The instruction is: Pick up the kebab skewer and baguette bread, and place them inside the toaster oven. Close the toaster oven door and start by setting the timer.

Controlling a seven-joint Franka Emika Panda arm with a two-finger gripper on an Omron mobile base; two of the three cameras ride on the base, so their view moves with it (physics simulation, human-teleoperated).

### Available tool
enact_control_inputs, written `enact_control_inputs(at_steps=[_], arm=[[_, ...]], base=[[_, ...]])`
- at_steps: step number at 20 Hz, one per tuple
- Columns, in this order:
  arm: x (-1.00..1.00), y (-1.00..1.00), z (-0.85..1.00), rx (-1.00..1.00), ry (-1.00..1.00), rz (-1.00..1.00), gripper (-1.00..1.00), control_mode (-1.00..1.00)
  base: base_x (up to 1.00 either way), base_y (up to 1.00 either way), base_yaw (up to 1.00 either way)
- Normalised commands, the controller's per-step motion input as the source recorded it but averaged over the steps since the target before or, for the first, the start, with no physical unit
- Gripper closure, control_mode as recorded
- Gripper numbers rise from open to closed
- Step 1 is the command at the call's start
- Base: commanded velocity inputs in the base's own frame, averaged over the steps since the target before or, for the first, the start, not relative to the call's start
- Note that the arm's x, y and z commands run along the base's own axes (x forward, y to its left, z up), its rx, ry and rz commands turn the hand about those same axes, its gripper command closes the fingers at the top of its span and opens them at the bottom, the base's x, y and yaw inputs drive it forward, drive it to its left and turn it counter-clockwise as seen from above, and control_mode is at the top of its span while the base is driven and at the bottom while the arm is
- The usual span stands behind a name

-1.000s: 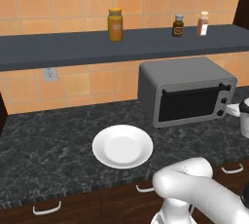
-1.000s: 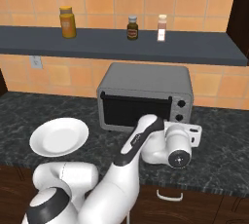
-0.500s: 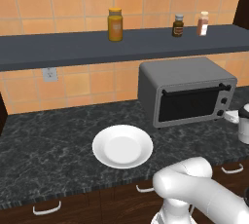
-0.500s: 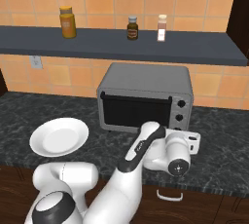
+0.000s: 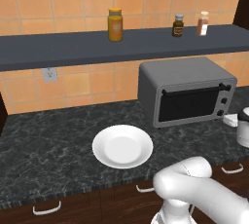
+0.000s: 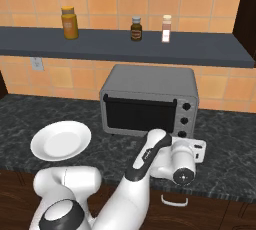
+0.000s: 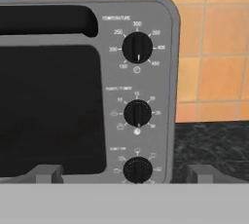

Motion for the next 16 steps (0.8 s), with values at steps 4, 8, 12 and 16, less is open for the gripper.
enact_control_inputs(at_steps=[4,8,12,16], arm=[[0.40,-0.20,0.00,0.00,0.00,0.00,-1.00,-1.00],[0.44,0.00,0.00,0.00,0.00,0.00,-1.00,-1.00],[0.36,0.00,0.01,0.00,0.00,0.00,-1.00,-1.00],[0.24,0.00,0.02,0.00,0.01,0.00,-1.00,-1.00]], base=[[0.00,0.00,0.00],[0.00,0.00,0.00],[0.00,0.00,0.00],[0.00,0.00,0.00]])
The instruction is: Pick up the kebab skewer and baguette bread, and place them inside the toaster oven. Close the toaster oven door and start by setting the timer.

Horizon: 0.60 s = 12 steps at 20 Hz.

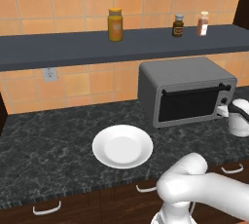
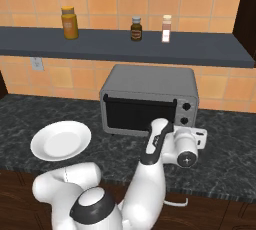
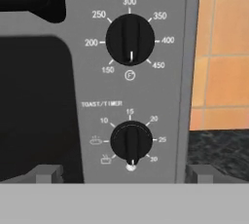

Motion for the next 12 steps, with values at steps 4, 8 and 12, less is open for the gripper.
enact_control_inputs(at_steps=[4,8,12], arm=[[0.04,0.00,0.01,0.01,0.01,0.00,-1.00,-1.00],[0.24,-0.04,0.06,0.02,0.02,0.00,-1.00,-1.00],[0.17,-0.01,0.03,0.01,0.03,0.00,-1.00,-1.00]], base=[[0.00,0.00,0.00],[0.00,0.00,0.00],[0.00,0.00,0.00]])
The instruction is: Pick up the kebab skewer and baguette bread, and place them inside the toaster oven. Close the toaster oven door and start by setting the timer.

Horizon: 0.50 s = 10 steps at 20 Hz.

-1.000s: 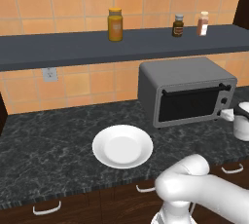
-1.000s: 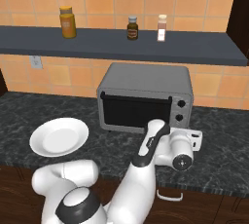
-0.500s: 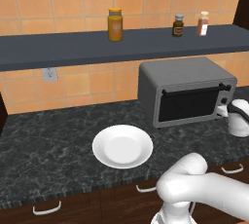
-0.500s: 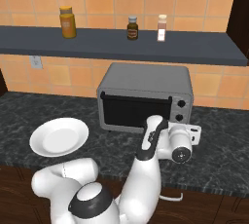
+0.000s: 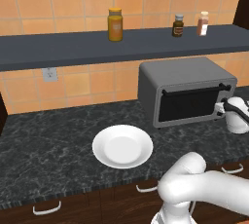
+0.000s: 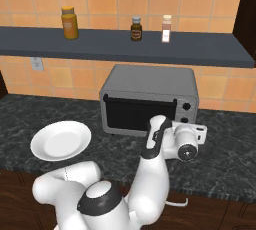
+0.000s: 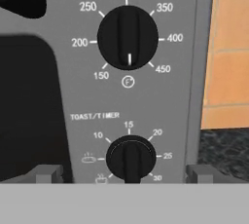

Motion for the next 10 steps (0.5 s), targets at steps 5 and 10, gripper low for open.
enact_control_inputs(at_steps=[5,10], arm=[[0.15,0.00,0.00,0.00,0.05,0.00,-1.00,-1.00],[0.09,-0.02,0.00,0.00,0.05,0.00,-1.00,-1.00]], base=[[0.00,0.00,0.00],[0.00,0.00,0.00]])
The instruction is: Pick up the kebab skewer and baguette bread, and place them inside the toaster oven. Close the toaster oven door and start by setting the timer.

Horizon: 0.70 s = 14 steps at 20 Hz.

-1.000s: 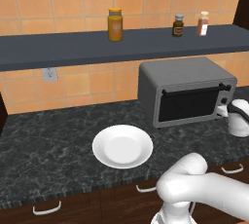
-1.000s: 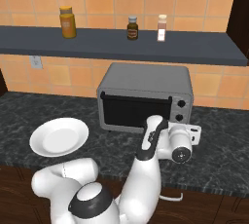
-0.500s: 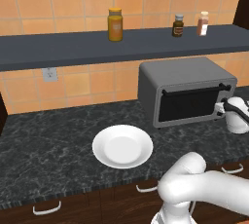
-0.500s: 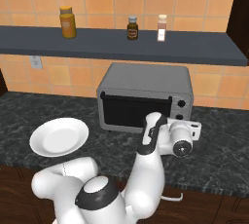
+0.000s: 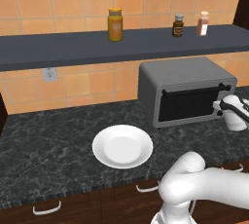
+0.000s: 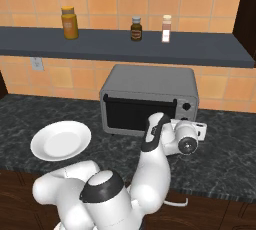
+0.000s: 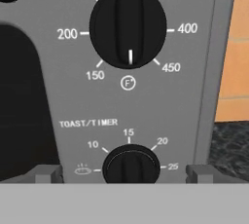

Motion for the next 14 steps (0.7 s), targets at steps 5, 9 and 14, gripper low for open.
enact_control_inputs(at_steps=[5,9,14], arm=[[0.09,-0.02,0.00,0.00,0.00,0.00,-1.00,-1.00],[0.13,-0.01,0.00,0.00,0.00,0.00,-1.00,-1.00],[0.06,0.00,0.00,0.00,0.00,0.00,-1.00,-1.00]], base=[[0.00,0.00,0.00],[0.00,0.00,0.00],[0.00,0.00,0.00]])
